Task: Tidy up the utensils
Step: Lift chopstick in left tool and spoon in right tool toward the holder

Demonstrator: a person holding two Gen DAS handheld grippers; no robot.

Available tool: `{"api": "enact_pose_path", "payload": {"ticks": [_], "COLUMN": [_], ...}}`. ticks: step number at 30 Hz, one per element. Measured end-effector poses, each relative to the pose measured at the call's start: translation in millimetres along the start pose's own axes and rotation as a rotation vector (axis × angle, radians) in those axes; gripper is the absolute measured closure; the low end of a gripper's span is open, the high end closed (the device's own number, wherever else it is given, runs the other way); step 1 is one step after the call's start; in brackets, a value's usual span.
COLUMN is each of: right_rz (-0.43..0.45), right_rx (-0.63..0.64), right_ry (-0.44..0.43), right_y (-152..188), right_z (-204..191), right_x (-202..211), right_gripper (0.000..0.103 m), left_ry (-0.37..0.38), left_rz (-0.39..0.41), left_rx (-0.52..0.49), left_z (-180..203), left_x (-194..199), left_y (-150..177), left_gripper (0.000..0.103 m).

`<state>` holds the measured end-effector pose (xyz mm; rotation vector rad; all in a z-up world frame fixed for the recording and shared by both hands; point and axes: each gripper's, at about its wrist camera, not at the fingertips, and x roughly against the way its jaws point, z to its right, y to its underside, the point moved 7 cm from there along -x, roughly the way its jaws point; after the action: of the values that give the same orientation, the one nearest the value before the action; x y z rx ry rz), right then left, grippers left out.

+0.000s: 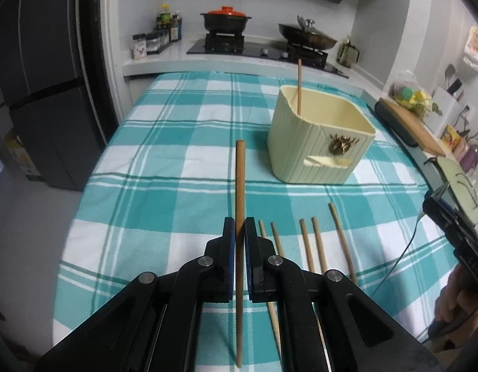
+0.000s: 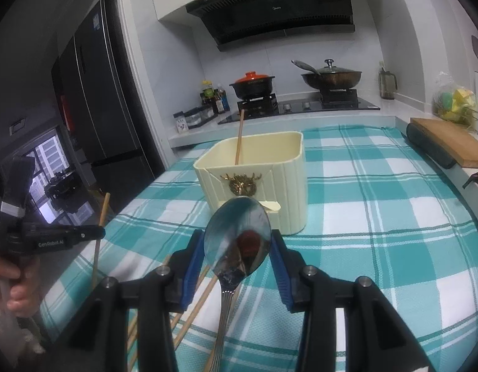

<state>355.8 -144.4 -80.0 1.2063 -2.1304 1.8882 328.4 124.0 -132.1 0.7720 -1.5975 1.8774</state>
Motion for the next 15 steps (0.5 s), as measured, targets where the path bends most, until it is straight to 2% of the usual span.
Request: {"api": "enact_pose_path", "payload": {"ticks": [5, 15], "right_rz": [0.056, 0.091], "right_rx": [0.046, 0.079], "right_ry": [-0.021, -0.015], "right_y": [-8.6, -10.7], "right_z": [-15.1, -24.1], "right_x": [33.2, 67.4], "right_gripper": [0.061, 0.061], "left_ry": [0.044, 0.097], "left_rz": [0.043, 0.088], "left_rx": [0.06, 0.063], "left_z": [-2.0, 7.4], "left_x": [25.2, 57.6], "left_y": [-5.2, -4.1], "left_gripper": [0.098, 0.099]}}
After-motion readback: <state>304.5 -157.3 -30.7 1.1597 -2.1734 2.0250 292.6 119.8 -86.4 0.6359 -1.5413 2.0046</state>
